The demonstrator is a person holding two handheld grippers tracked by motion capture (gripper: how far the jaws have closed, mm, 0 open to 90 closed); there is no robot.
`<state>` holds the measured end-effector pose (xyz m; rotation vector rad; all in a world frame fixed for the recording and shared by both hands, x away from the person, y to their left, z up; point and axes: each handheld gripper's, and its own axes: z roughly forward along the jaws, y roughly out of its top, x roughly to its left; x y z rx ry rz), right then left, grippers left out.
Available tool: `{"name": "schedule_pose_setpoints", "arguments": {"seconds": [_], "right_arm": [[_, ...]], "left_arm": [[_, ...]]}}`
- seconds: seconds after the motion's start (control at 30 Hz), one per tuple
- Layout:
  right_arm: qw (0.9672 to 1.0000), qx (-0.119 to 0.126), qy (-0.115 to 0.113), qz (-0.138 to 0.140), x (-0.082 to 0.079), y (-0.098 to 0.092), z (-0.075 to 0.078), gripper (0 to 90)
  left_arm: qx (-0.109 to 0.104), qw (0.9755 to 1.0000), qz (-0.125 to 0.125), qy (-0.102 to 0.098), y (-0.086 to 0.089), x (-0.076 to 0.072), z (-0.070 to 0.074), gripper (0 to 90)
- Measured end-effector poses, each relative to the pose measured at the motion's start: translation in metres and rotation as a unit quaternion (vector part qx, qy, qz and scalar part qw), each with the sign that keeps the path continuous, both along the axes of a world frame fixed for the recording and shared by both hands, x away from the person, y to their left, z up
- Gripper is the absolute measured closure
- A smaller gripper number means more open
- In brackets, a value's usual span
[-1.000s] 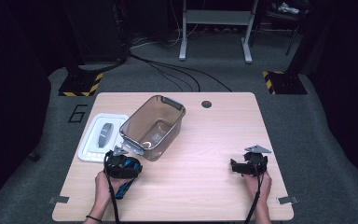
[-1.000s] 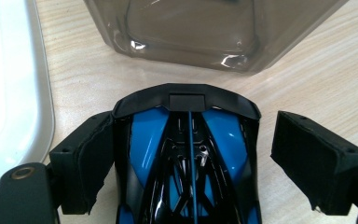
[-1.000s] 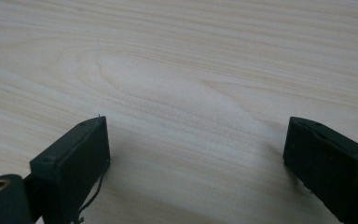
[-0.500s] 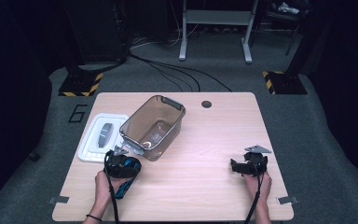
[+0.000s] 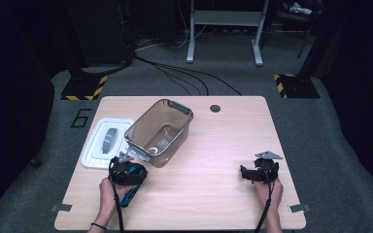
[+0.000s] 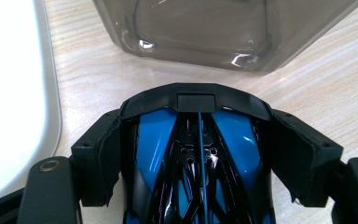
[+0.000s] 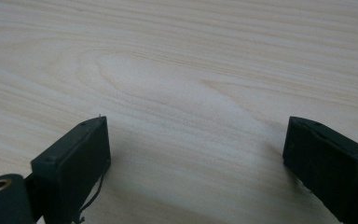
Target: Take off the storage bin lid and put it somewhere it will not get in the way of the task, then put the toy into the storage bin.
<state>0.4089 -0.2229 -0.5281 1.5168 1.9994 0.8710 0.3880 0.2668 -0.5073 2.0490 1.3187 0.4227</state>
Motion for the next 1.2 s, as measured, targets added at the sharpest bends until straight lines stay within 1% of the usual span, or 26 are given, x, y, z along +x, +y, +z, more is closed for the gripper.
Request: {"name": "schedule_pose_setpoints", "arguments": {"seconds": [0.1,0.17,0.2,0.23,0.27,0.33,0.37,0.4,0.43,0.47,0.5,0.53,0.57,0.63,0.67,0.73,0.8,0.83,0.87,1.0,1.07,1.1,1.13,1.17,1.2], "right_arm": [[1.0000,0.000,0.000,0.000,0.000,0.000,0.000,6.7],[1.0000,0.000,0.000,0.000,0.000,0.000,0.000,6.7],[1.0000,0.000,0.000,0.000,0.000,0.000,0.000,6.7],[1.0000,0.000,0.000,0.000,0.000,0.000,0.000,6.7],[1.0000,0.000,0.000,0.000,0.000,0.000,0.000,6.7],[1.0000,0.000,0.000,0.000,0.000,0.000,0.000,6.8],[1.0000,0.000,0.000,0.000,0.000,0.000,0.000,6.8],[1.0000,0.000,0.000,0.000,0.000,0.000,0.000,6.8],[1.0000,-0.001,0.000,-0.001,0.000,0.000,0.000,6.9],[1.0000,-0.001,0.000,-0.001,0.000,0.000,0.000,6.9],[1.0000,-0.001,-0.001,-0.001,0.000,0.000,0.000,6.9],[1.0000,-0.001,-0.001,-0.001,0.000,0.000,0.000,7.0],[1.0000,-0.001,-0.001,-0.001,0.000,0.000,0.000,7.0],[1.0000,-0.001,-0.001,-0.001,0.000,0.000,0.000,7.0],[1.0000,-0.001,-0.001,-0.001,0.000,0.000,0.000,7.0],[1.0000,-0.001,-0.001,-0.001,0.000,0.000,0.000,7.0],[1.0000,0.000,0.000,-0.003,0.000,0.000,0.000,7.0],[1.0000,-0.001,-0.001,-0.002,0.000,0.000,0.000,7.0],[1.0000,-0.001,-0.001,-0.002,0.000,0.000,0.000,7.0],[1.0000,0.000,0.000,-0.001,0.000,0.000,0.000,7.0],[1.0000,-0.001,-0.001,-0.001,0.000,0.000,0.000,7.0],[1.0000,0.000,-0.001,-0.001,0.000,0.000,0.000,7.0],[1.0000,0.000,0.000,-0.002,0.000,0.000,0.000,7.0],[1.0000,0.001,0.000,-0.002,0.000,0.000,0.000,7.0],[1.0000,0.001,0.000,-0.002,0.000,0.000,0.000,7.0]], "left_arm": [[-0.003,1.0000,-0.002,-0.008,0.001,-0.002,0.001,25.2],[-0.004,1.0000,-0.001,-0.006,0.002,-0.003,0.003,25.2],[-0.006,0.9999,-0.002,-0.011,0.003,-0.003,0.003,25.2],[-0.007,0.9999,-0.004,-0.009,0.003,-0.004,0.004,25.2],[-0.008,0.9999,-0.003,-0.015,0.003,-0.005,0.004,25.3],[-0.008,0.9998,-0.005,-0.017,0.004,-0.006,0.006,25.3],[-0.014,0.9997,-0.002,-0.020,0.005,-0.007,0.006,25.3],[-0.014,0.9997,-0.002,-0.020,0.005,-0.007,0.006,25.3],[-0.019,0.9994,-0.006,-0.028,0.007,-0.009,0.007,25.3],[-0.019,0.9994,-0.006,-0.028,0.007,-0.009,0.007,25.4],[-0.020,0.9991,-0.007,-0.038,0.009,-0.012,0.008,25.4],[-0.020,0.9991,-0.007,-0.038,0.009,-0.012,0.008,25.4],[-0.024,0.9988,-0.003,-0.043,0.010,-0.013,0.009,25.4],[-0.034,0.9983,-0.001,-0.048,0.015,-0.017,0.011,25.4],[-0.034,0.9983,-0.001,-0.048,0.015,-0.017,0.011,25.4],[-0.042,0.9977,0.002,-0.053,0.020,-0.020,0.015,25.4],[-0.044,0.9974,0.001,-0.057,0.022,-0.021,0.016,25.4],[-0.046,0.9970,0.002,-0.062,0.024,-0.024,0.019,25.4],[-0.046,0.9970,0.002,-0.062,0.024,-0.024,0.019,25.4],[-0.055,0.9958,0.003,-0.072,0.028,-0.029,0.028,25.4],[-0.056,0.9956,0.003,-0.075,0.029,-0.030,0.029,25.4],[-0.057,0.9950,0.004,-0.082,0.030,-0.031,0.033,25.4],[-0.057,0.9950,0.004,-0.082,0.030,-0.031,0.033,25.4],[-0.057,0.9945,0.004,-0.087,0.031,-0.033,0.037,25.3],[-0.057,0.9945,0.004,-0.087,0.031,-0.033,0.037,25.3]]}}
